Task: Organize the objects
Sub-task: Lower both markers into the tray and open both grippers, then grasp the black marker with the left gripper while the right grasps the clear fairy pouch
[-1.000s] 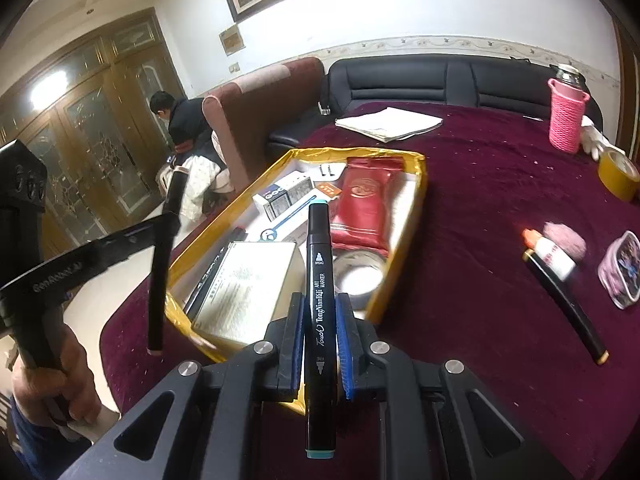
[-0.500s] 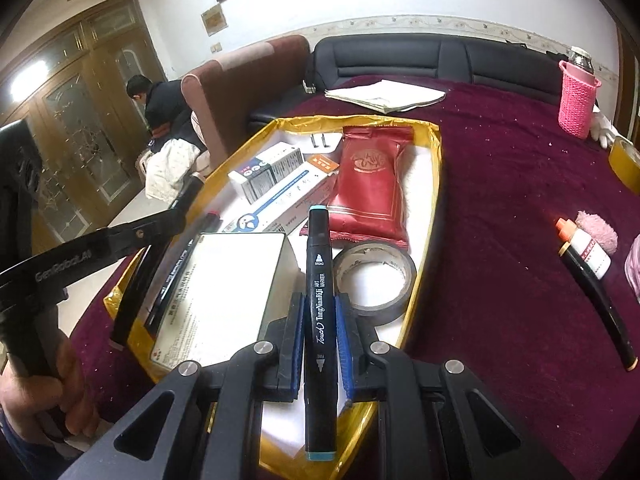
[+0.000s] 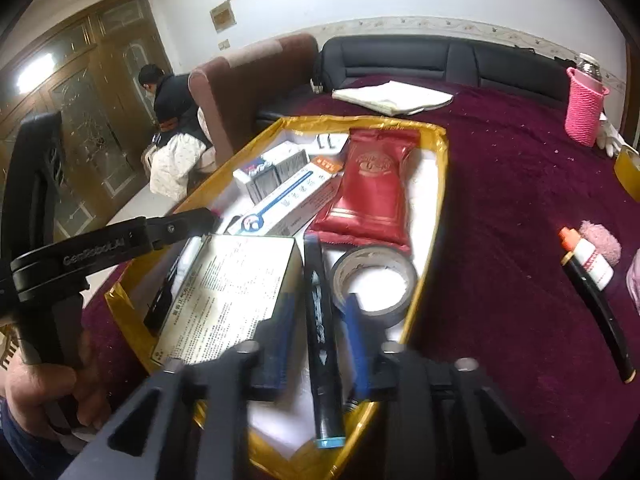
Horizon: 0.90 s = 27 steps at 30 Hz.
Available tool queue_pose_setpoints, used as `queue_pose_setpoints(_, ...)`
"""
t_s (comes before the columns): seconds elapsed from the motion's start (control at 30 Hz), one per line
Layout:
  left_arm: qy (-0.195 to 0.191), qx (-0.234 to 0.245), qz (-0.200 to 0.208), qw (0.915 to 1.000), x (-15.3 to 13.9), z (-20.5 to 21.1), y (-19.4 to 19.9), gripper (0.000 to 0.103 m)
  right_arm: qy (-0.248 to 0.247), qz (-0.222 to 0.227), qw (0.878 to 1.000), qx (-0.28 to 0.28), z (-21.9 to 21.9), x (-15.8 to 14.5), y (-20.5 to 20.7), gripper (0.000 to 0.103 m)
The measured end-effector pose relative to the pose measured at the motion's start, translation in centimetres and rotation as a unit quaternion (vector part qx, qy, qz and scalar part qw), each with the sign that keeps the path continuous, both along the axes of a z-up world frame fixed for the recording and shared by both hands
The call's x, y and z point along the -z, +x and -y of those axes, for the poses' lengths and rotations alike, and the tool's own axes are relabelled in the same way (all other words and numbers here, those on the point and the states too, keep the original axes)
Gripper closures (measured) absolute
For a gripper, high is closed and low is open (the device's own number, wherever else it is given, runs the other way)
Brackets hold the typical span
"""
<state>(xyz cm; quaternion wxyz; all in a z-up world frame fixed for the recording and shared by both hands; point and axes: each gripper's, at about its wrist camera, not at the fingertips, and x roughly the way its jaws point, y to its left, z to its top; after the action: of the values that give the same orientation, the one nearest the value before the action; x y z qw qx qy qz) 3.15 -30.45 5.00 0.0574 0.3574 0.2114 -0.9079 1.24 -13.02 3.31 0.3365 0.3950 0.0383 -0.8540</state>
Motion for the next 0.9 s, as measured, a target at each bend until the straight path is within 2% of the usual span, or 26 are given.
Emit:
queue_pose_setpoints(0.03, -0.003, 0.0, -0.002, 1.0, -0.2, -0.2, 0.1, 0.05, -0.005, -0.004, 1.0, 0.002, -0.3, -0.3, 0.1, 0.052)
queue_pose_setpoints(0.07, -0.008, 0.0, -0.004, 1.0, -0.6, -0.5, 0.2, 0.05, -0.013, -0.009, 1.0, 0.006, -0.8, -0.7, 0.3, 0.051)
queue_pose_setpoints(0.13, -0.012, 0.004, -0.011, 0.9999, -1.4, -1.2, 0.5, 0.048, -0.024, -0.014, 1.0, 0.007, -1.7, -1.5, 0.4, 0.051)
queue_pose_setpoints(0.27, -0.019, 0.022, -0.03, 0.9991, -3.1, -3.0, 1.2, 0.045, -0.051, 0.004, 0.999, 0.012, -5.0, -3.2, -0.3, 0.051)
queue_pose_setpoints(0.37, -0.024, 0.046, -0.047, 0.9976, -4.5, -4.9, 1.7, 0.042, -0.049, 0.015, 0.998, 0.043, -9.3, -3.9, -1.9, 0.049)
queue_pose_setpoints(0.43, -0.027, 0.067, -0.053, 0.996, -5.2, -6.5, 1.8, 0.04, -0.039, 0.019, 0.995, 0.088, -13.0, -4.0, -3.7, 0.049)
queue_pose_setpoints(0.5, -0.028, 0.089, -0.058, 0.9939, -5.6, -8.1, 1.7, 0.04, -0.017, 0.017, 0.992, 0.122, -16.1, -3.6, -5.3, 0.042)
queue_pose_setpoints(0.53, -0.028, 0.101, -0.058, 0.9928, -5.7, -9.0, 1.6, 0.04, 0.013, 0.021, 0.99, 0.14, -17.4, -3.1, -6.4, 0.041)
queue_pose_setpoints(0.57, -0.029, 0.112, -0.056, 0.9917, -5.7, -9.9, 1.4, 0.04, 0.036, 0.023, 0.986, 0.16, -18.7, -2.5, -7.3, 0.041)
queue_pose_setpoints(0.67, -0.021, 0.147, -0.048, 0.9877, -5.5, -12.6, 0.5, 0.04, 0.057, 0.038, 0.979, 0.192, -21.8, -0.7, -9.0, 0.041)
queue_pose_setpoints(0.8, -0.02, 0.182, -0.03, 0.9826, -4.9, -15.9, -0.7, 0.04, 0.027, 0.087, 0.977, 0.194, -23.0, 1.5, -9.4, 0.041)
queue_pose_setpoints(0.9, -0.025, 0.203, -0.014, 0.9787, -4.2, -18.5, -1.8, 0.04, -0.015, 0.114, 0.983, 0.142, -21.9, 2.2, -8.2, 0.039)
